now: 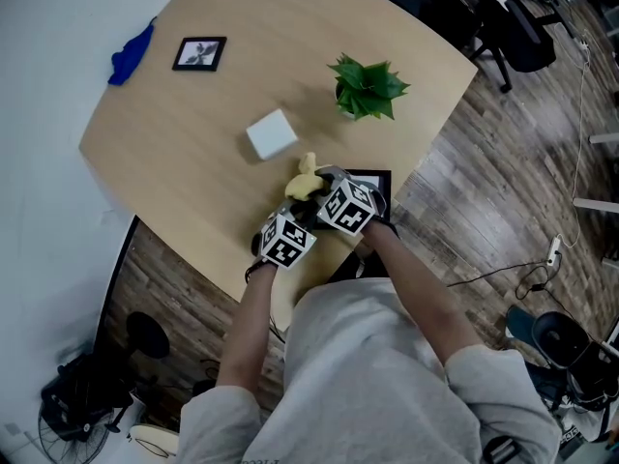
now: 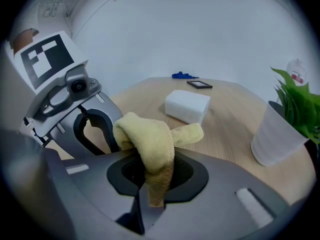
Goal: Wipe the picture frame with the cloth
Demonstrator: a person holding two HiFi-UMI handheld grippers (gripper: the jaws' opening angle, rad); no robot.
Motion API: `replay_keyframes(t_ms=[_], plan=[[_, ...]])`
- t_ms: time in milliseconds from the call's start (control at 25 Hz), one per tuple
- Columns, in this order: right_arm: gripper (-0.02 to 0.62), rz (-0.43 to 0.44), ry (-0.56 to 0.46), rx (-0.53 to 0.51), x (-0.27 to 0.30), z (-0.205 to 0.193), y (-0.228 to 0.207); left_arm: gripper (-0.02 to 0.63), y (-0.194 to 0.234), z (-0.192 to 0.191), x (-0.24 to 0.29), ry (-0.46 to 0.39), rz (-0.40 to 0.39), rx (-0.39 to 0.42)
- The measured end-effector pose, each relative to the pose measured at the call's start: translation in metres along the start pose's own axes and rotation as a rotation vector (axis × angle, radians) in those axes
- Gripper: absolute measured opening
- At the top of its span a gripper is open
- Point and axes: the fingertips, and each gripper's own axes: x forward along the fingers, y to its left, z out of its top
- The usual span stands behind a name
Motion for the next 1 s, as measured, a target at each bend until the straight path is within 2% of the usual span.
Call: replay_keyframes(t_ms=[280,640,1000], plan=[[0.064,-0.021,0.006,-0.026,-0.009,-0.008,-0.003,0.052,0.000,0.000,0.001,0.002,0.001,0.014],[0.064,-0.061,0.057,-0.040,-0.027,-0.038,-0.014,0.052,0.000,-0.001,-0.001,0.007,0.005,0.023],[0.064,-0.052,0.090,-0.056,-0.039,-0.053,-0.021,0.052,-0.001,-0.001,0.000,0.018,0.010,0.031]])
